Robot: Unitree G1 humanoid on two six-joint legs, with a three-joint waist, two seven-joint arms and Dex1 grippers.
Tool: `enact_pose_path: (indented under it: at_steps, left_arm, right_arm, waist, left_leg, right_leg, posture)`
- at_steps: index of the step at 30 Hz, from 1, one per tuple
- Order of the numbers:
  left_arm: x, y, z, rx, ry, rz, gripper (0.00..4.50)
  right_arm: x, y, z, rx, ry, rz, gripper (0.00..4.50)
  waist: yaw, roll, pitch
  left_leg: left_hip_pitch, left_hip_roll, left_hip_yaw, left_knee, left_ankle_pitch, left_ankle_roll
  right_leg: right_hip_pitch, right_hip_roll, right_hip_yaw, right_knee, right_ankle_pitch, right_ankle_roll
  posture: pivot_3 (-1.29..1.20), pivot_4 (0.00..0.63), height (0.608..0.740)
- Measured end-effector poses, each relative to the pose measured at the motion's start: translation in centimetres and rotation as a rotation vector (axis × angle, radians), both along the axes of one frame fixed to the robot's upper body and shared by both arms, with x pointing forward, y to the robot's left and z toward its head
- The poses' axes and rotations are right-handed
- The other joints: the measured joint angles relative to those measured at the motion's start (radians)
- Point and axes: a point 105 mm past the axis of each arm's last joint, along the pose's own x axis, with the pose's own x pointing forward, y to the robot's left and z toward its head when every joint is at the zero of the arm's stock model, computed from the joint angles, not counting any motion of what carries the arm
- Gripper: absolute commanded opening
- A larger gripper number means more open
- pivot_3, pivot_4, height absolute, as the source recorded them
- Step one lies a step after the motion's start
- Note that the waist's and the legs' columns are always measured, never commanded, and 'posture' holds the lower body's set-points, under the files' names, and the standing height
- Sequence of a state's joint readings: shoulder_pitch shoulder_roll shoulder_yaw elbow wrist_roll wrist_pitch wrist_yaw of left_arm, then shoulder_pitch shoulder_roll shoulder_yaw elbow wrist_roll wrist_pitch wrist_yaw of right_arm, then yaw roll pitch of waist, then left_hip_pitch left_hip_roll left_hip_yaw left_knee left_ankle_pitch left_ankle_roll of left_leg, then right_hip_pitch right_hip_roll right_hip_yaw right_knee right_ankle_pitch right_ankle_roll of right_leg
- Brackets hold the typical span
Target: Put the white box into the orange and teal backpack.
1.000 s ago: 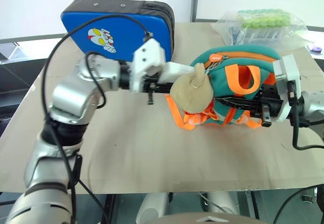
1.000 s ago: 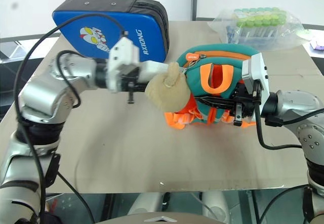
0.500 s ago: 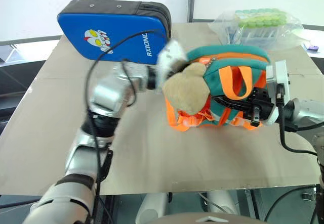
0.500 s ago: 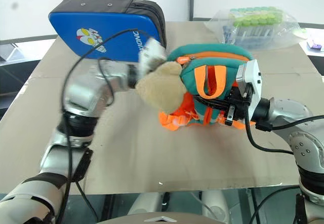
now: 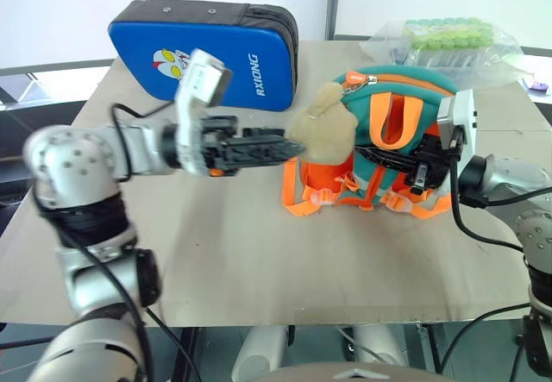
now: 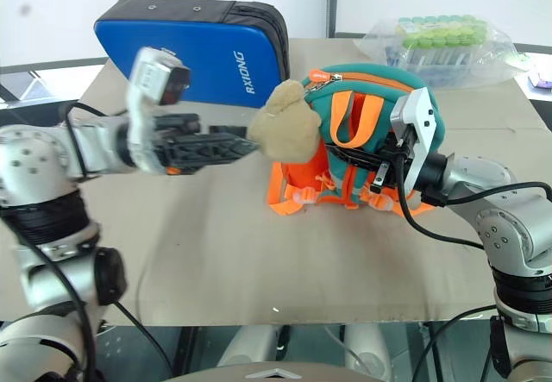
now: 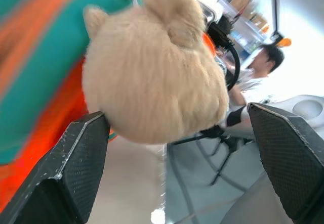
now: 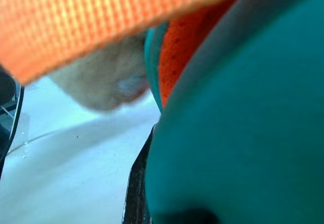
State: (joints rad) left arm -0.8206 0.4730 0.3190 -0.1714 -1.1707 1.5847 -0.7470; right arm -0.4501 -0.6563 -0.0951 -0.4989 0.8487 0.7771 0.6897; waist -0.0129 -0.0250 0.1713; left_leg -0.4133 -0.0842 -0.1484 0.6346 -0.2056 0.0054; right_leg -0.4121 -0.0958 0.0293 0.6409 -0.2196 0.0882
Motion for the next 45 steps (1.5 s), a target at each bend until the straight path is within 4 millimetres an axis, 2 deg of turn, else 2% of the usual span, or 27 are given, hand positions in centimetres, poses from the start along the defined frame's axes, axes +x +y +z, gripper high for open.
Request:
enact_pose_path:
  at_steps: [3,4,5,8,11,13,17,19,20,22,25,27,30,34,36,40,41,42,43,45]
  left_arm:
    - [0.8,-2.0,-0.7,-0.019,0.031,0.038,4.39]
    - [1.0,-2.5,-0.7,-0.029,0.038,0.050,3.86]
    - [1.0,-2.5,-0.6,-0.038,0.039,0.056,3.62]
    - [1.3,-2.6,-0.4,-0.076,0.062,0.075,2.33]
    - [1.4,-2.0,-0.1,-0.094,0.066,0.093,1.19]
    - [1.3,-1.3,0.1,-0.113,0.071,0.101,0.93]
    - [1.6,2.4,0.9,-0.207,0.114,0.162,0.53]
    - [1.8,4.0,0.3,-0.211,0.150,0.210,0.50]
    - [1.9,4.8,-0.7,-0.200,0.187,0.241,0.50]
    - [2.4,6.8,-5.4,-0.113,0.314,0.377,0.49]
    - [3.1,7.2,-10.1,-0.005,0.396,0.497,0.46]
    - [3.6,7.1,-11.8,0.043,0.384,0.558,0.43]
    - [4.8,6.4,-12.7,0.033,0.339,0.629,0.42]
    - [6.1,5.8,-11.9,0.005,0.274,0.672,0.40]
    - [6.5,5.6,-11.8,0.035,0.237,0.685,0.40]
    - [7.4,5.8,-12.2,0.119,0.036,0.736,0.39]
    - [7.4,6.1,-12.3,0.120,-0.013,0.749,0.89]
    - [7.4,6.3,-12.3,0.120,-0.061,0.759,1.49]
    - [7.3,6.7,-12.3,0.124,-0.107,0.767,1.74]
    - [6.7,7.2,-12.1,0.130,-0.196,0.763,2.68]
  right_arm:
    - [-0.2,0.2,0.0,0.000,0.005,0.010,0.00]
    - [-0.4,0.2,0.0,-0.005,0.007,0.008,0.00]
    - [-0.4,0.3,0.0,-0.008,0.008,0.006,0.00]
    - [-0.5,0.1,-0.2,-0.005,0.010,-0.017,0.00]
    - [-0.1,-0.6,-0.3,0.032,0.021,-0.073,0.00]
    - [0.0,-0.9,0.0,0.084,0.027,-0.097,0.00]
    - [0.6,-2.7,2.0,0.260,0.018,-0.192,0.00]
    - [1.3,-3.4,2.6,0.332,0.023,-0.239,0.00]
    - [2.0,-3.8,2.9,0.371,0.030,-0.267,0.00]
    - [3.5,-4.8,3.5,0.445,0.043,-0.344,0.00]
    - [4.5,-5.1,3.5,0.478,0.069,-0.387,0.00]
    - [5.0,-5.3,3.5,0.487,0.082,-0.416,0.00]
    - [5.5,-5.6,3.5,0.495,0.087,-0.460,0.00]
    - [5.6,-5.9,3.7,0.495,0.074,-0.489,0.00]
    - [5.7,-6.1,3.6,0.426,0.030,-0.529,0.00]
    - [5.4,-6.1,1.7,0.110,-0.119,-0.589,0.00]
    - [5.2,-6.2,1.0,0.050,-0.133,-0.582,0.74]
    - [4.9,-6.3,0.5,0.000,-0.148,-0.573,1.22]
    - [4.6,-6.4,0.1,-0.029,-0.154,-0.560,1.50]
    - [3.7,-6.7,-0.7,-0.098,-0.162,-0.530,2.36]
  waist:
    - [-0.001,0.000,0.000]
    - [-0.004,0.000,0.000]
    - [-0.005,0.000,0.000]
    - [-0.001,0.000,0.000]
    - [0.001,0.000,0.000]
    - [0.000,0.000,0.000]
    - [-0.005,0.000,0.000]
    - [-0.006,0.000,0.000]
    - [-0.006,0.000,0.000]
    - [-0.009,0.001,-0.001]
    - [0.007,0.000,0.000]
    - [0.013,0.000,-0.001]
    - [0.018,0.000,-0.001]
    - [0.018,0.000,-0.001]
    - [0.018,0.000,-0.001]
    - [0.019,0.000,-0.001]
    - [0.019,0.000,-0.001]
    - [0.018,0.000,-0.001]
    - [0.018,0.000,-0.001]
    - [0.016,0.000,-0.001]
  left_leg:
    - [0.000,0.000,0.001,0.000,0.000,-0.001]
    - [0.000,0.000,0.001,0.000,0.000,-0.001]
    - [0.000,0.000,0.001,0.000,0.000,-0.001]
    - [0.000,0.000,0.002,-0.001,0.000,-0.001]
    - [0.000,0.000,0.003,0.000,0.000,-0.001]
    - [0.001,0.000,0.002,0.000,0.000,-0.001]
    - [0.002,0.001,0.002,-0.002,0.000,-0.001]
    - [0.003,0.001,0.004,-0.002,0.000,0.000]
    - [0.004,0.000,0.005,-0.002,0.000,0.000]
    - [0.008,0.000,0.009,-0.006,0.000,0.000]
    - [0.008,0.000,0.010,-0.007,-0.001,0.001]
    - [0.007,0.000,0.010,-0.007,-0.001,0.001]
    - [0.008,0.000,0.009,-0.007,-0.002,0.003]
    - [0.008,0.001,0.008,-0.007,-0.002,0.003]
    - [0.008,0.000,0.010,-0.007,-0.002,0.003]
    - [0.008,0.000,0.014,-0.007,-0.002,0.003]
    - [0.008,0.000,0.015,-0.007,-0.002,0.002]
    - [0.008,0.000,0.015,-0.007,-0.002,0.003]
    - [0.008,0.001,0.015,-0.007,-0.002,0.003]
    - [0.008,0.001,0.015,-0.008,-0.003,0.004]
  right_leg:
    - [0.000,0.000,0.002,0.000,0.000,0.000]
    - [-0.001,0.000,0.003,0.000,0.000,0.000]
    - [-0.001,0.000,0.003,0.000,0.000,0.000]
    - [-0.001,0.000,0.004,0.000,0.000,0.000]
    - [-0.001,0.000,0.004,0.000,0.000,0.000]
    - [-0.001,0.000,0.004,0.000,0.000,0.000]
    - [-0.003,0.000,0.009,0.001,0.000,0.000]
    - [-0.003,0.001,0.011,0.001,0.000,0.000]
    - [-0.003,0.000,0.012,0.001,0.000,0.000]
    - [-0.001,0.000,0.016,0.001,0.000,0.000]
    - [-0.001,0.000,0.014,0.001,0.000,-0.001]
    - [-0.001,0.000,0.014,0.000,0.000,-0.001]
    - [0.000,0.000,0.015,0.000,0.000,-0.001]
    - [0.000,0.000,0.014,0.000,0.000,-0.001]
    - [0.000,0.000,0.014,0.000,0.000,-0.001]
    - [0.000,0.000,0.015,-0.001,0.000,-0.001]
    - [0.000,0.000,0.015,-0.002,0.000,-0.001]
    - [0.000,0.000,0.015,-0.002,0.000,0.000]
    - [0.000,0.000,0.015,-0.002,0.000,0.000]
    - [0.000,-0.001,0.015,-0.002,0.000,-0.001]
  posture:
    - [0.00,0.150,0.740]
    - [0.00,0.150,0.740]
    - [0.00,0.150,0.740]
    - [0.00,0.150,0.740]
    - [0.00,0.150,0.740]
    - [0.00,0.150,0.740]
    - [0.00,0.150,0.740]
    - [0.00,0.150,0.740]
    - [0.00,0.150,0.740]
    - [0.00,0.150,0.740]
    - [0.00,0.150,0.740]
    - [0.00,0.150,0.740]
    - [0.00,0.150,0.740]
    - [0.00,0.150,0.740]
    - [0.00,0.150,0.740]
    - [0.00,0.150,0.740]
    - [0.00,0.150,0.740]
    - [0.00,0.150,0.740]
    - [0.00,0.150,0.740]
    - [0.00,0.150,0.740]
